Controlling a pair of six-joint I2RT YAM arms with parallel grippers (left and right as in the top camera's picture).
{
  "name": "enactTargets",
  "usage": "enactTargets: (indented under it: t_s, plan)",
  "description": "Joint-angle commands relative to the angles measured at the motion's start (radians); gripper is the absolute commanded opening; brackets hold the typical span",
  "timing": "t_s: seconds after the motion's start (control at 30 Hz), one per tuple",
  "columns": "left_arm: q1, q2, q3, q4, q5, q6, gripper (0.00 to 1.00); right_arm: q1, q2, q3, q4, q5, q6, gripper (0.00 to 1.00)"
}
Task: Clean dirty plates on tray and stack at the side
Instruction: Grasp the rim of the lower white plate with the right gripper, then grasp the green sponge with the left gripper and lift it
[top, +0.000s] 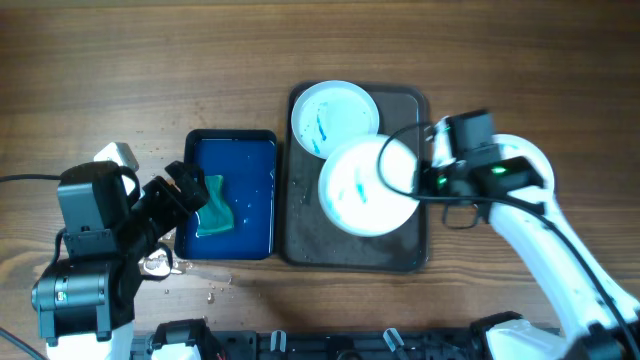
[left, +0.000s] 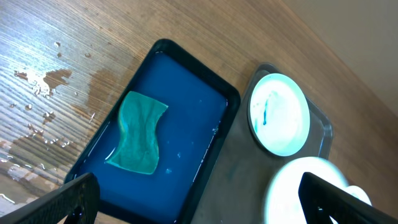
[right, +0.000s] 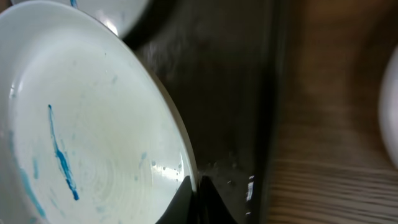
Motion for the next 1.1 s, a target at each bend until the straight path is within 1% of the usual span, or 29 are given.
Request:
enactTargets:
  t_s: [0.0,0.03,0.1,0.23,0.3,0.33,0.37,0.4,0.43,0.47,0.5,0.6,0.67,0.73,0.9,0.97,1.07]
  plan:
    - [0.004,0.0,0.016,0.018,0.005,0.012,1.0,0.106,0.09,-0.082,0.137,-0.098,-0.002,0.05]
    - [0.004,0.0,0.016,0.018,0.011,0.012,1.0,0.131,0.111,-0.092,0.172,-0.098,-0.003,0.04]
    - [0.004,0.0,0.016,0.034,0.056,0.012,1.0,0.174,0.154,-0.093,0.222,-0.053,0.05,0.04]
    - [0.004,0.016,0.016,0.054,0.228,0.023,1.0,0.196,0.19,-0.09,0.298,0.087,0.167,0.05]
    - [0.0,0.037,0.016,0.042,0.286,0.021,1.0,0.195,0.186,-0.077,0.321,0.102,0.178,0.1]
    - [-0.003,0.05,0.014,0.014,0.288,0.022,1.0,0.195,0.186,-0.063,0.322,0.101,0.177,0.11]
    - [-0.006,0.064,0.011,-0.005,0.259,0.024,1.0,0.195,0.186,-0.051,0.32,0.101,0.176,0.15]
    - [-0.01,0.09,0.003,-0.037,0.164,0.023,1.0,0.195,0.185,-0.035,0.319,0.1,0.161,0.27]
    - [-0.015,0.114,-0.004,-0.055,0.09,0.018,0.97,0.195,0.183,-0.029,0.319,0.09,0.129,0.29]
    - [-0.021,0.141,-0.012,-0.066,0.031,0.012,0.91,0.195,0.177,-0.028,0.318,0.082,0.1,0.3]
    - [-0.029,0.174,-0.022,-0.07,-0.009,0.012,0.86,0.196,0.175,-0.028,0.311,0.083,0.095,0.31]
    - [-0.062,0.274,-0.048,-0.063,-0.063,0.004,0.71,0.193,0.165,-0.028,0.289,0.105,0.064,0.31]
    - [-0.087,0.372,-0.073,-0.056,-0.132,-0.065,0.68,0.193,0.16,-0.028,0.285,0.113,0.063,0.3]
    - [-0.1,0.459,-0.093,-0.022,-0.156,-0.087,0.66,0.193,0.152,-0.028,0.279,0.112,0.063,0.3]
    - [-0.13,0.665,-0.108,0.118,-0.149,-0.086,0.53,0.193,0.143,-0.028,0.252,0.113,0.063,0.3]
    - [-0.144,0.74,-0.108,0.166,-0.149,-0.086,0.51,0.193,0.143,-0.028,0.247,0.112,0.064,0.3]
    - [-0.163,0.831,-0.108,0.217,-0.15,-0.086,0.51,0.193,0.143,-0.028,0.238,0.113,0.063,0.3]
